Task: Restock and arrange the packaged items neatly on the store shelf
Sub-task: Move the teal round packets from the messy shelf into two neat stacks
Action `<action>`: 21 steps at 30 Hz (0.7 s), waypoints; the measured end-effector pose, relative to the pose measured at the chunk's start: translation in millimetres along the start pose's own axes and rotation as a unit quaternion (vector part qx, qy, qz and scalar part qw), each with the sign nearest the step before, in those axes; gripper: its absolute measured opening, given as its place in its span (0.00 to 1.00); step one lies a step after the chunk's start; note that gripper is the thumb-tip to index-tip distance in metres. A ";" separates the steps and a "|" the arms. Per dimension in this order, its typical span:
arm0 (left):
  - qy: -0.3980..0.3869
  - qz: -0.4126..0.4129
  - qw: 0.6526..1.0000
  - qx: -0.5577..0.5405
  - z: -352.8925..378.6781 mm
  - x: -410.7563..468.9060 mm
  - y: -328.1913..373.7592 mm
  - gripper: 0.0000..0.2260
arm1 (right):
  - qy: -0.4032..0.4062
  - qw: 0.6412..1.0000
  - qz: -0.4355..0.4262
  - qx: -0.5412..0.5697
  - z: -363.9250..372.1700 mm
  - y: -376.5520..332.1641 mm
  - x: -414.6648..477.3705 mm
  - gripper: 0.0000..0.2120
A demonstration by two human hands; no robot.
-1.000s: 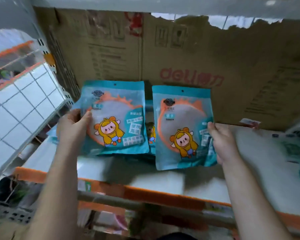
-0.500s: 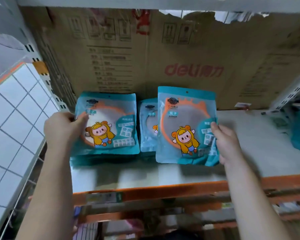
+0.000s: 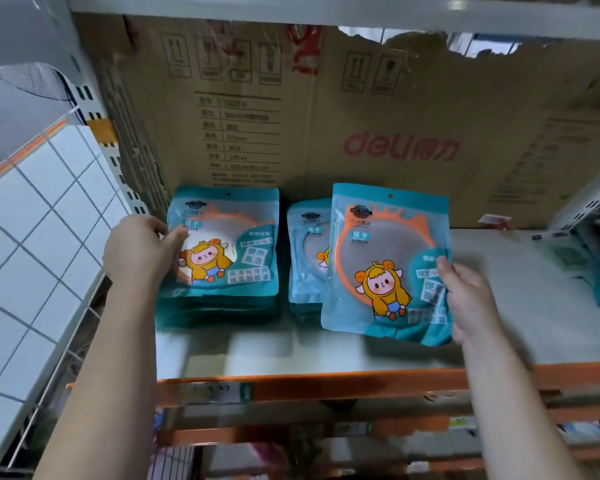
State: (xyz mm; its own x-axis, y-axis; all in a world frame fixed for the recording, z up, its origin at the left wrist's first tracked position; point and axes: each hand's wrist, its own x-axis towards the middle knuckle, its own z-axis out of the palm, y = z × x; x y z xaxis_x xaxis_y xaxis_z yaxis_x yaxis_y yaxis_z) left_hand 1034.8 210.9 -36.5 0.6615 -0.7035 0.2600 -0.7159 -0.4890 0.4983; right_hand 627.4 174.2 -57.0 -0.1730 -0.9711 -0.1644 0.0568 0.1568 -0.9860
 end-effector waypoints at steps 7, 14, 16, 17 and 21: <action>0.051 0.081 0.994 0.047 -4.9 -18.8 1.0 0.18 | -0.004 1.000 -0.009 0.000 1.9 -6.3 -2.0 0.09; 0.114 0.231 0.965 -0.050 5.6 -84.8 14.0 0.12 | -0.085 0.996 0.020 -0.026 19.2 -29.0 11.0 0.08; 0.146 0.250 0.954 -0.081 10.1 -104.9 14.5 0.11 | -0.113 0.993 0.022 -0.037 25.1 -32.8 18.0 0.05; 0.152 0.254 0.951 -0.092 12.9 -114.4 13.5 0.10 | -0.125 0.991 0.022 -0.046 27.5 -34.0 21.9 0.04; 0.133 0.283 0.945 -0.092 27.9 -147.6 6.0 0.09 | -0.147 0.984 0.019 -0.100 35.6 -35.6 35.7 0.07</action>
State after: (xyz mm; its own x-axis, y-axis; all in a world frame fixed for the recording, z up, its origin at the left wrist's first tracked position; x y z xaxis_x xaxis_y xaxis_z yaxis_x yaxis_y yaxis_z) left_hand 926.7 297.5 -95.0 0.2346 -0.6586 0.7150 -0.9372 0.0422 0.3463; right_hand 654.2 127.6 -26.8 0.1184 -0.9692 -0.2159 -0.1429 0.1985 -0.9696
